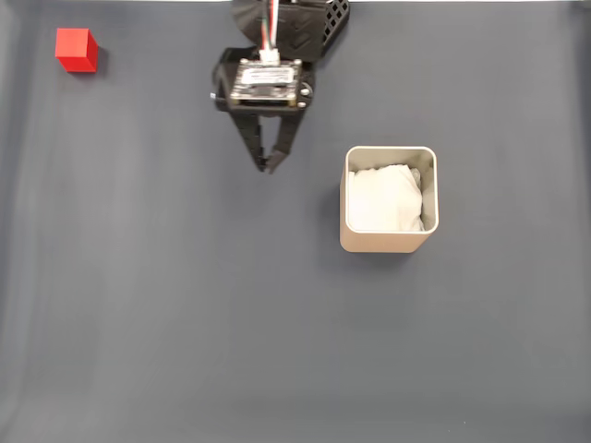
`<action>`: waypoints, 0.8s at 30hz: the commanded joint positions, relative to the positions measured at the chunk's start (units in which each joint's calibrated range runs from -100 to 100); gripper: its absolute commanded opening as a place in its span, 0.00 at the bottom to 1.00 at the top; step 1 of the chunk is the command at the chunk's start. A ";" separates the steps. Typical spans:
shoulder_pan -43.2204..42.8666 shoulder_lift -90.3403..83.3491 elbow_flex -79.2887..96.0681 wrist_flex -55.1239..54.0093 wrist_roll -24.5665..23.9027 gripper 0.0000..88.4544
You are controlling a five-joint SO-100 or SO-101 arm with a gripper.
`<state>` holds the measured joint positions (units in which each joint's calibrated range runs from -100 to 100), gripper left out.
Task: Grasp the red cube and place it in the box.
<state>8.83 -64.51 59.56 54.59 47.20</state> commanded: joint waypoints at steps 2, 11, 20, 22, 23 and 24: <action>4.41 5.10 -11.71 3.39 0.93 0.02; 17.47 12.89 -21.73 4.21 5.23 0.00; 29.40 20.59 -28.39 4.21 6.89 0.00; 31.74 22.41 -30.21 4.46 6.89 0.00; 32.95 23.19 -31.03 4.70 6.89 0.00; 34.09 24.05 -31.76 4.87 6.89 0.00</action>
<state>39.87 -41.77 32.24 58.98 53.80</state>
